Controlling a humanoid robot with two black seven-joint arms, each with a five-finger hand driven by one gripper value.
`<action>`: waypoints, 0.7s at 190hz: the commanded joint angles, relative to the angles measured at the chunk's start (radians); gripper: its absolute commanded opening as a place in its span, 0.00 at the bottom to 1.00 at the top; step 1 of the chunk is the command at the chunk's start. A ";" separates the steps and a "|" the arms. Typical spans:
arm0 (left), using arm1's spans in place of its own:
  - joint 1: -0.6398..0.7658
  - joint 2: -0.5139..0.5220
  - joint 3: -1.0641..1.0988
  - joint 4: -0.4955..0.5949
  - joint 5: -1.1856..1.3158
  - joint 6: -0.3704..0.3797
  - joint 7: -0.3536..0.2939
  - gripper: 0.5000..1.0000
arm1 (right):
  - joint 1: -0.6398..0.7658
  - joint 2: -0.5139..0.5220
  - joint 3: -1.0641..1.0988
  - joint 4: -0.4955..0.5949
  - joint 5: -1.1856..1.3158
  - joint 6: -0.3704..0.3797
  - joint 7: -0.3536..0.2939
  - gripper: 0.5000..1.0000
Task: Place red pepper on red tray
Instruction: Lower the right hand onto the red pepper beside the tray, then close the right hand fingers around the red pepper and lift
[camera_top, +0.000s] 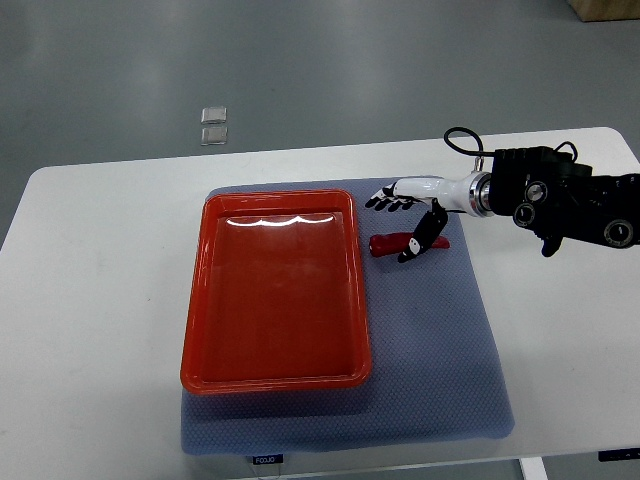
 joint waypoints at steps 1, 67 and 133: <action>0.000 0.000 -0.001 0.000 0.000 0.000 -0.001 1.00 | -0.005 0.012 -0.002 -0.004 -0.007 -0.005 0.000 0.73; 0.002 0.000 0.000 0.000 0.000 0.002 -0.001 1.00 | -0.036 0.035 -0.025 -0.041 -0.023 -0.010 0.000 0.64; 0.003 0.000 0.000 0.000 0.000 0.002 0.001 1.00 | -0.071 0.064 -0.031 -0.075 -0.052 -0.045 0.002 0.46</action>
